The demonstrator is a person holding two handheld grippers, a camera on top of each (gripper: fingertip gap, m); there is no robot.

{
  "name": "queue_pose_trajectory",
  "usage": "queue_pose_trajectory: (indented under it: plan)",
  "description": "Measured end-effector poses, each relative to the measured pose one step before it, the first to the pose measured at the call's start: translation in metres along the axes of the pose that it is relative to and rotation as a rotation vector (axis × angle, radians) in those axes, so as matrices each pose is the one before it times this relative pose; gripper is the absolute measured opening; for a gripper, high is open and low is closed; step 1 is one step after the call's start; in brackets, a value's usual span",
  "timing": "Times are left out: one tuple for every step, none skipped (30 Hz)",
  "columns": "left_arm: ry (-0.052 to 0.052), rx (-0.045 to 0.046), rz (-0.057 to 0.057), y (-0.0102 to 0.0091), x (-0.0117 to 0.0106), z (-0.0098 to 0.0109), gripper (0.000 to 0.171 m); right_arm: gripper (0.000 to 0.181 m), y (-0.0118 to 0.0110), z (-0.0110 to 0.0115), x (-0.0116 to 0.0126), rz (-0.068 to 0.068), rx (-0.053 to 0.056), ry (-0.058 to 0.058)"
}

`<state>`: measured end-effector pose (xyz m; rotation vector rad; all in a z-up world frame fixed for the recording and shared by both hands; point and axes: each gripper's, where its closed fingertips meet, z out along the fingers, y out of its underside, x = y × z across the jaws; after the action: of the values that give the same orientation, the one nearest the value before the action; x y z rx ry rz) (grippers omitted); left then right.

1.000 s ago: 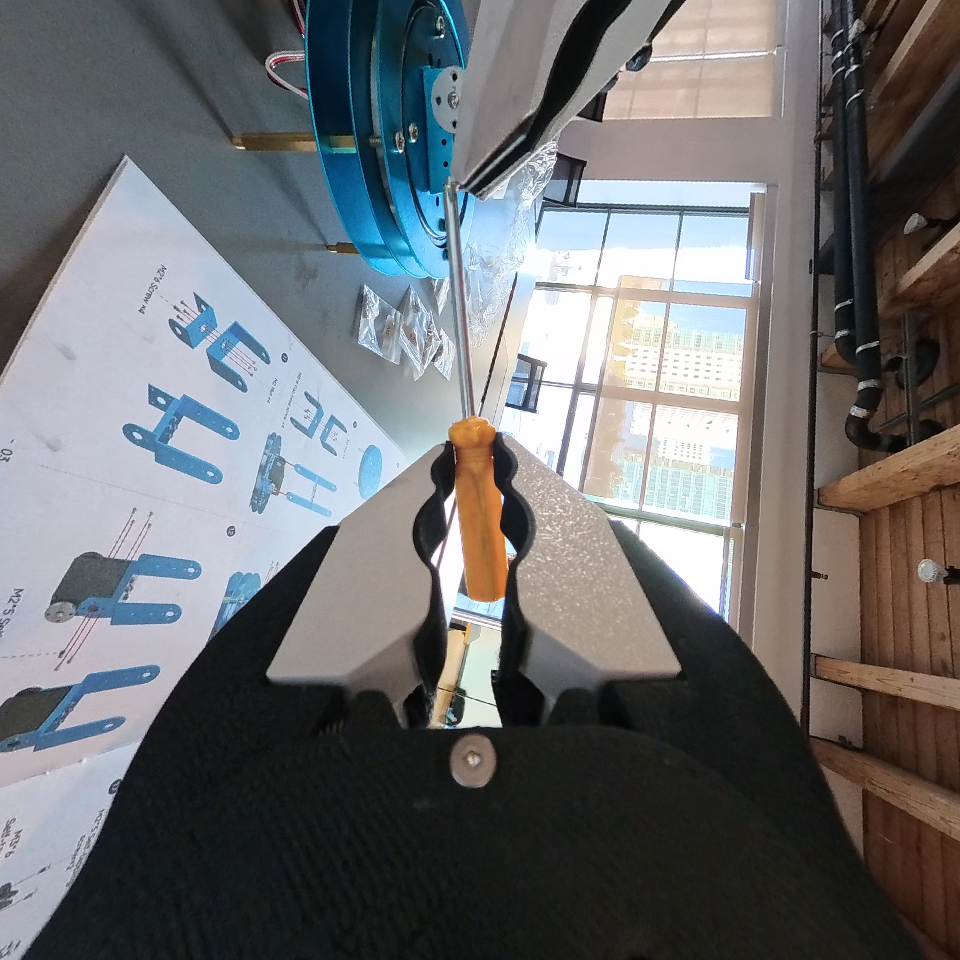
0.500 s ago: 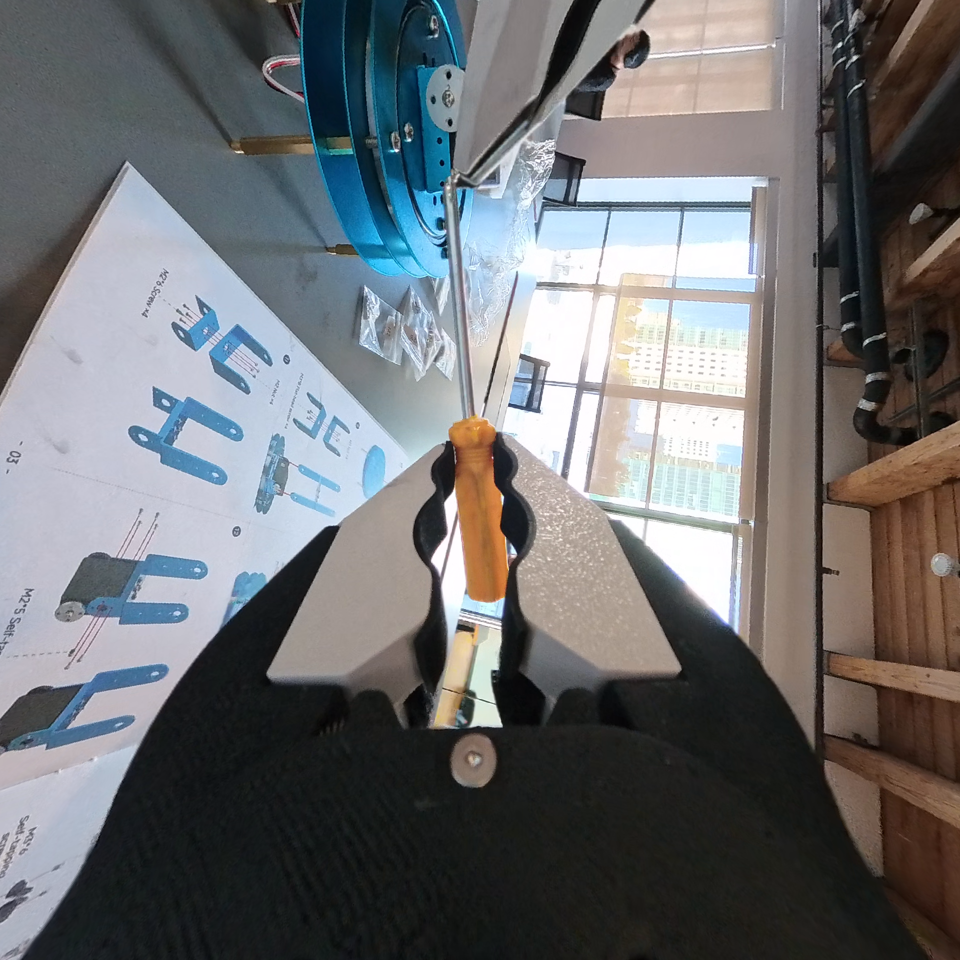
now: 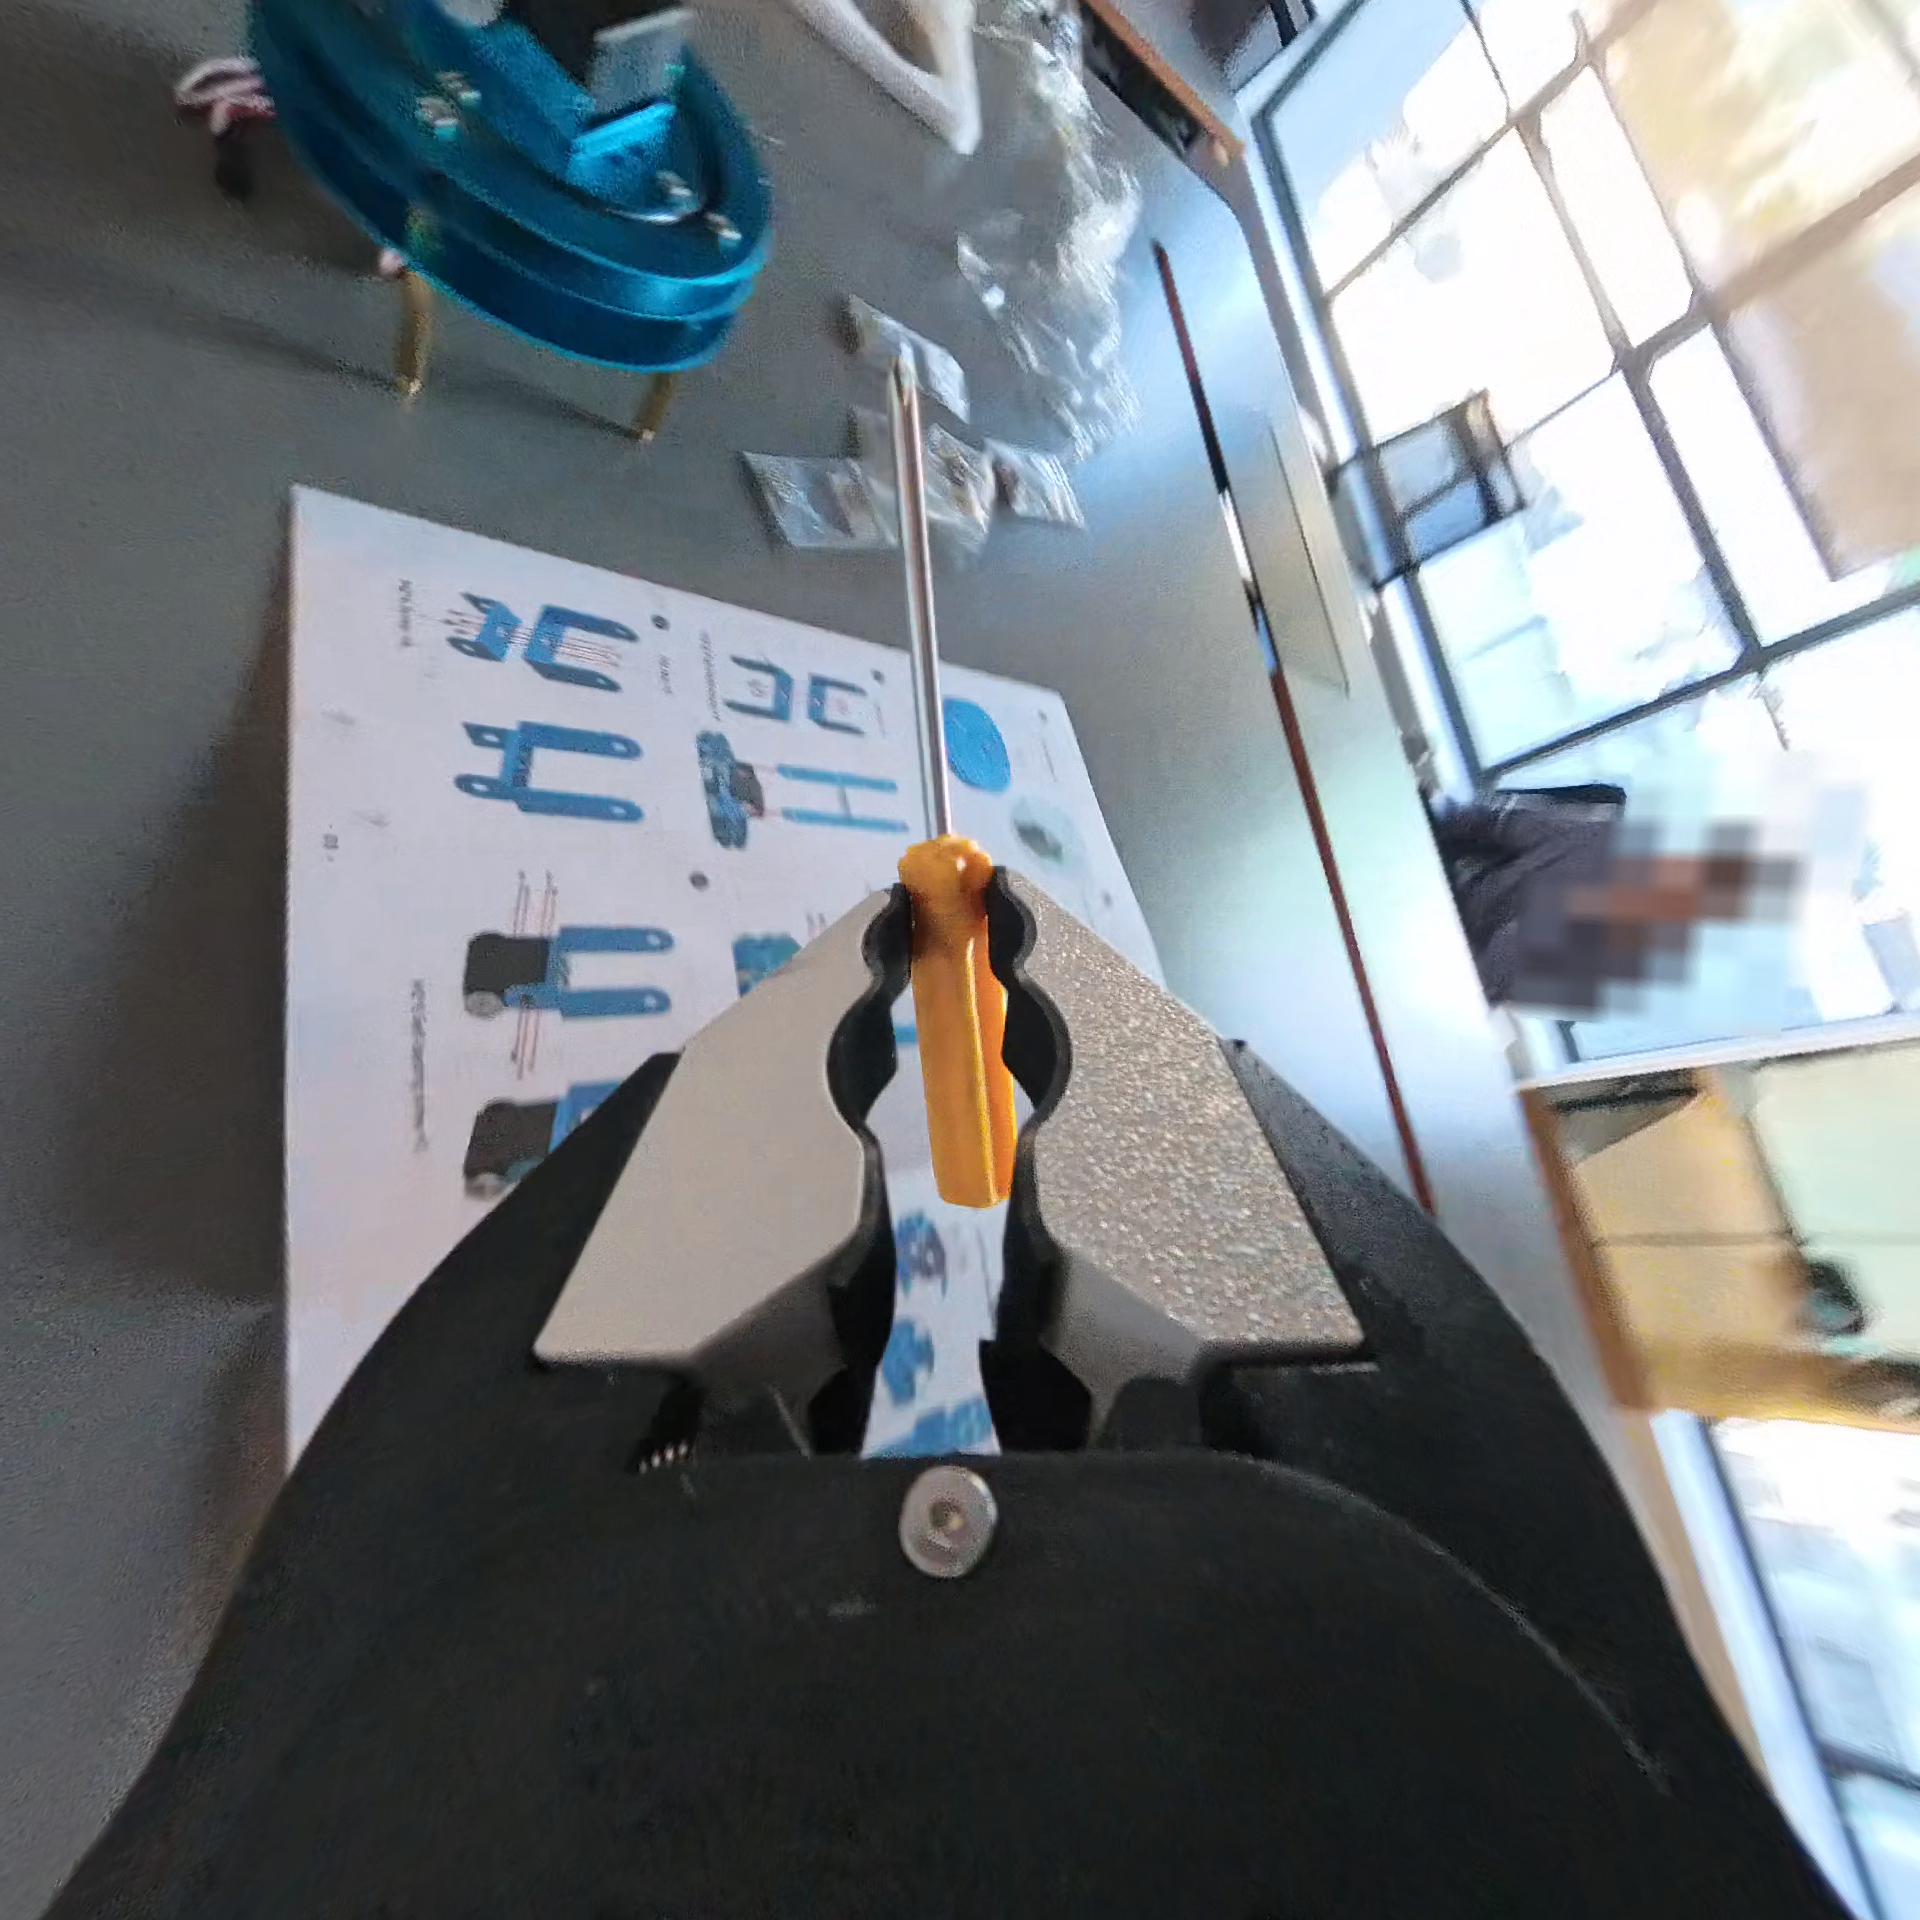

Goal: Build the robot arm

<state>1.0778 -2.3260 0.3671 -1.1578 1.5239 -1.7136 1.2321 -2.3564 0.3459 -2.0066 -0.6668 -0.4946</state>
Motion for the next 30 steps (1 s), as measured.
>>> queue_pose_trajectory:
  plan:
    - [0.0293, 0.00658, -0.0081, 0.00063, 0.00527, 0.00118, 0.0, 0.013, 0.00502, -0.01214, 0.01034, 0.067, -0.0011, 0.0068]
    - [0.0235, 0.0047, -0.002, 0.00103, 0.00443, 0.00053, 0.0, 0.013, 0.00181, -0.01377, 0.01056, 0.0632, 0.0146, 0.0156]
    - [0.0238, -0.00263, 0.0019, 0.00221, 0.00437, 0.00005, 0.0, 0.013, 0.00104, -0.01455, 0.00992, 0.0703, 0.0129, 0.0177]
    - [0.021, -0.01014, 0.0048, 0.00349, 0.00387, -0.00033, 0.0, 0.013, 0.0009, -0.01442, 0.00733, 0.0683, 0.0088, 0.0075]
    - [0.0139, -0.01, 0.006, 0.00357, 0.00285, -0.0007, 0.0, 0.013, -0.00064, -0.01389, 0.00352, 0.0751, 0.0244, -0.0059]
    - [0.0125, -0.00508, 0.0051, 0.00278, 0.00273, -0.00081, 0.0, 0.013, -0.00069, -0.01281, -0.00092, 0.0834, 0.0344, -0.0257]
    - [0.0185, -0.00701, 0.0048, 0.00286, 0.00372, -0.00051, 0.0, 0.013, 0.00238, -0.01113, -0.00313, 0.09, 0.0251, -0.0305]
    - [0.0204, -0.00988, 0.0036, 0.00304, 0.00406, -0.0001, 0.0, 0.013, 0.00654, -0.00934, -0.00351, 0.0937, 0.0114, -0.0282]
    - [0.0138, -0.00484, 0.0033, 0.00202, 0.00318, 0.00053, 0.0, 0.013, 0.0098, -0.00827, -0.00177, 0.077, -0.0017, -0.0145]
    - [0.0052, -0.00378, 0.0035, 0.00162, 0.00181, 0.00087, 0.0, 0.013, 0.00985, -0.00837, 0.00114, 0.0432, 0.0003, 0.0064]
    - [-0.0007, -0.01012, 0.001, 0.00227, 0.00114, 0.00129, 0.0, 0.013, 0.00681, -0.01008, 0.00405, 0.0186, 0.0126, 0.0284]
    - [-0.0015, -0.01187, -0.0035, 0.00226, 0.0013, 0.0016, 0.0, 0.013, 0.00475, -0.01101, 0.00484, 0.0158, 0.0132, 0.0293]
    - [0.0011, -0.00477, -0.0063, 0.00105, 0.00228, 0.0015, 0.0, 0.013, 0.0056, -0.01059, 0.00427, 0.021, -0.0071, 0.0198]
    - [0.0007, -0.00008, -0.0062, 0.00056, 0.00277, 0.00128, 0.0, 0.013, 0.01066, -0.00911, 0.00414, 0.0107, -0.049, 0.0178]
    - [-0.0029, -0.00429, -0.0017, 0.00119, 0.00267, 0.00156, 0.0, 0.014, 0.01736, -0.00738, 0.00362, -0.0159, -0.093, 0.0161]
    - [-0.0127, -0.00629, 0.0049, 0.00155, 0.00182, 0.00208, 0.0, 0.013, 0.02066, -0.00559, 0.00601, -0.0532, -0.1071, 0.0385]
    - [-0.0218, -0.00069, 0.0093, 0.00091, 0.00113, 0.0026, 0.0, 0.013, 0.02267, -0.00378, 0.00815, -0.0747, -0.1038, 0.0525]
    - [-0.0208, 0.00438, 0.0072, 0.00007, 0.00169, 0.00325, 0.0, 0.014, 0.02189, -0.00194, 0.00695, -0.0634, -0.0895, 0.0375]
    - [-0.0119, 0.00545, -0.0011, -0.00018, 0.00294, 0.00413, 0.0, 0.014, 0.02001, 0.00008, 0.00678, -0.0299, -0.0722, 0.0229]
    - [-0.0044, 0.00693, -0.0103, -0.00067, 0.00388, 0.00481, 0.0, 0.014, 0.01572, 0.00135, 0.00647, 0.0124, -0.047, 0.0028]
    - [-0.0004, 0.009, -0.0142, -0.0009, 0.00439, 0.00556, 0.0, 0.014, 0.00961, 0.00169, 0.008, 0.0466, -0.0094, -0.005]
    - [0.0024, 0.00676, -0.0126, -0.00042, 0.00469, 0.00605, 0.0, 0.014, 0.00826, 0.00234, 0.01185, 0.0663, -0.0069, 0.0091]
    - [0.002, 0.0012, -0.0088, 0.00015, 0.00457, 0.00649, 0.0, 0.014, 0.01106, 0.00318, 0.01351, 0.0622, -0.0372, 0.0198]
    - [-0.0013, -0.00264, -0.0043, 0.00027, 0.00408, 0.00682, 0.0, 0.014, 0.01133, 0.00397, 0.01192, 0.0294, -0.0486, 0.02]
    - [-0.0043, -0.00269, 0.0008, -0.00009, 0.00394, 0.00692, 0.0, 0.014, 0.00795, 0.00462, 0.00842, -0.0014, -0.0315, 0.0156]
    - [-0.0051, -0.00195, 0.0032, -0.00049, 0.00418, 0.00672, 0.0, 0.014, 0.00646, 0.00479, 0.00384, -0.0165, -0.0277, 0.0033]
    - [-0.0042, 0.00032, 0.0048, -0.00104, 0.00458, 0.00657, 0.0, 0.014, 0.00583, 0.00463, 0.00069, -0.0263, -0.0334, -0.0076]
    - [-0.0044, 0.00353, 0.006, -0.00121, 0.00475, 0.00615, 0.0, 0.014, 0.00501, 0.00441, 0.00105, -0.0301, -0.033, 0.0005]
    - [-0.003, 0.0058, 0.0053, -0.00127, 0.00481, 0.00597, 0.0, 0.014, 0.00491, 0.0042, 0.00193, -0.0321, -0.0351, 0.0096]
    - [-0.0009, 0.00697, 0.0025, -0.00086, 0.00459, 0.00567, 0.0, 0.015, 0.00378, 0.00384, 0.00094, -0.031, -0.0278, 0.0055]
